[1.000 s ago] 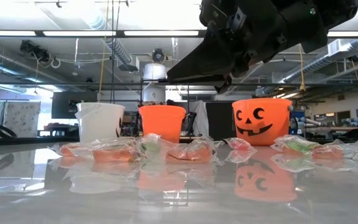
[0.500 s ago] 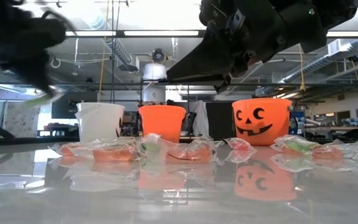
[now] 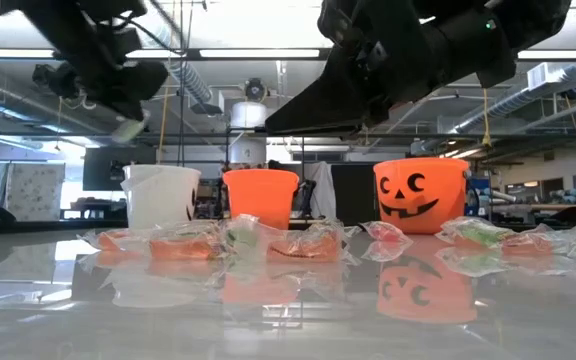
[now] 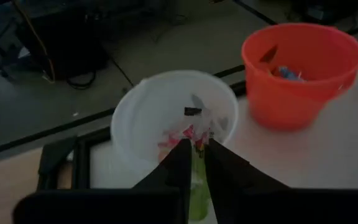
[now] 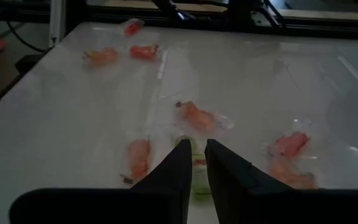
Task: Sort candy by brand, put in halloween buckets
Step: Put the green gummy into the white bucket, then put the red gummy into the white bucket
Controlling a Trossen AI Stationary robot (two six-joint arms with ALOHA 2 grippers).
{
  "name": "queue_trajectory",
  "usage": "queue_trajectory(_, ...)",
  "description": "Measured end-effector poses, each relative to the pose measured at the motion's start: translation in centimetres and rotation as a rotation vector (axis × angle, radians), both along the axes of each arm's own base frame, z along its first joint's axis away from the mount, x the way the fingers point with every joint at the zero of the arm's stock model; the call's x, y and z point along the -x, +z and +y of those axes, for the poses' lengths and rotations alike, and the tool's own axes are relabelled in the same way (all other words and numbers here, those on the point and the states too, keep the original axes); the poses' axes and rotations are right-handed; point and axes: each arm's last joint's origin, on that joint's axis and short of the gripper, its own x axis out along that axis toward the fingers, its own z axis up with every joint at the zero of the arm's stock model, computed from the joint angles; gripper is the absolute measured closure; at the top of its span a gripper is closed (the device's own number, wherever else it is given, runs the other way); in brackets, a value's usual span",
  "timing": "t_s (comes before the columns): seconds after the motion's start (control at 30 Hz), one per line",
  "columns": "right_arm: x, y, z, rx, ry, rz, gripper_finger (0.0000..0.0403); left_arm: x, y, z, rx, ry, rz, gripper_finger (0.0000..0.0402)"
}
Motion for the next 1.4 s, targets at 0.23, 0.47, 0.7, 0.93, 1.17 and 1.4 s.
queue_trajectory(0.23, -0.4, 0.3, -1.3, -0.035, -0.076, -0.029, 0.0341, -1.0, 1.5, 4.5, -0.015, -0.022, -0.003, 0.0314)
queue_trajectory(0.47, -0.5, 0.0, -2.4, -0.069, -0.136, -0.005, 0.0341, -0.3, 2.0, 8.7, -0.005, -0.017, -0.015, 0.0295)
queue_trajectory(0.7, -0.6, 0.1, -2.9, -0.051, -0.201, -0.015, 0.0341, -0.8, 1.7, 8.5, 0.051, -0.173, 0.004, 0.0295)
queue_trajectory(0.93, -0.8, 0.2, -3.8, -0.140, -0.259, -0.030, 0.0338, -1.6, 1.2, 4.7, 0.119, -0.362, 0.081, 0.0296)
queue_trajectory(1.17, -0.7, 0.2, -3.1, -0.235, -0.271, -0.031, 0.0327, -1.5, -0.2, -0.6, 0.281, -0.533, 0.164, 0.0296)
queue_trajectory(1.4, -0.1, 0.4, -0.2, -0.252, -0.236, -0.057, 0.0323, -0.2, -1.3, -5.6, 0.685, -0.848, 0.237, 0.0296)
